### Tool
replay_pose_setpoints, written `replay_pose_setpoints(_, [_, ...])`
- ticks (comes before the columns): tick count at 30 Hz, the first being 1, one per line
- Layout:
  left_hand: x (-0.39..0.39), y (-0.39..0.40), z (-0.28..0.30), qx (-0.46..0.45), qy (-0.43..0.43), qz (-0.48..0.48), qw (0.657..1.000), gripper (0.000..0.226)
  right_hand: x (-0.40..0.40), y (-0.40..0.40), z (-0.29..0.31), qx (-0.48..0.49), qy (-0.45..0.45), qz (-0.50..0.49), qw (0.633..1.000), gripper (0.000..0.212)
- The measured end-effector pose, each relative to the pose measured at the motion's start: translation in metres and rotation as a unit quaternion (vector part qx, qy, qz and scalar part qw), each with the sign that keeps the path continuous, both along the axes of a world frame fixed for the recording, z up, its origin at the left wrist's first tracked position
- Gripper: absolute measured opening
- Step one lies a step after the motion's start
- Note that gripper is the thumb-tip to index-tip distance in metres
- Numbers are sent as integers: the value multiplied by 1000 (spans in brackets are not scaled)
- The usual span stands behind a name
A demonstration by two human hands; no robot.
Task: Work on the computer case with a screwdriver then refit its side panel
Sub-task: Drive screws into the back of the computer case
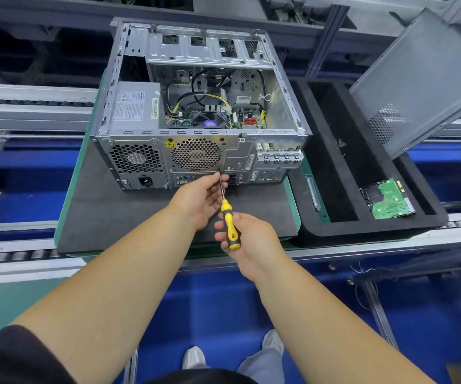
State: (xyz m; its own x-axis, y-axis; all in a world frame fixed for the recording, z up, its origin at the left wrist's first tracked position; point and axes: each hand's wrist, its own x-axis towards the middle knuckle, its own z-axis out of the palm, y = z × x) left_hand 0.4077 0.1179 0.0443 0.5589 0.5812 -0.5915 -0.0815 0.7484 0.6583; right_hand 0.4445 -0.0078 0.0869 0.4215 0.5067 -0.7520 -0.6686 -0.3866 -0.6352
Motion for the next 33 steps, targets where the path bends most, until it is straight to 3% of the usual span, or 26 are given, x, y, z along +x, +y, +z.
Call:
replay_pose_setpoints(3, [-1,-1,0,-2,-18,-5,1000,20,-2,0,-1,27,48,-28,998,19])
replay_pose_setpoints(6, [-2,-1,1,6,-8,-11,1000,17,-3,0,-3,15,22,-18,999,11])
replay_pose_setpoints(13, [-2,0,4,13,25,7,1000,9,0,-1,-4,-19,51,-9,998,42])
replay_pose_setpoints(16, [-4,-1,12,64,109,-16,992,17,0,1,-4,1,64,-22,998,34])
replay_pose_setpoints(17, [-7,0,17,125,180,-51,974,23,0,2,-5,-1,61,-25,998,28])
replay_pose_setpoints(19, [-16,4,32,296,316,-136,891,32,1,2,-6,-13,51,-19,998,19])
replay_pose_setpoints(20, [-22,7,44,360,334,-167,855,32,2,2,-7,-16,47,-15,999,17])
replay_pose_setpoints(25, [-37,31,116,403,169,-335,834,24,2,3,-10,-1,54,2,999,39])
replay_pose_setpoints(29, [-25,52,145,534,124,-246,799,21,3,6,-7,3,81,-8,997,44])
replay_pose_setpoints(31, [-13,65,145,604,167,-195,755,27,2,7,-3,-5,80,-19,997,32])
replay_pose_setpoints(33, [-2,77,141,660,257,-241,664,37,1,6,0,-14,63,-25,998,21])
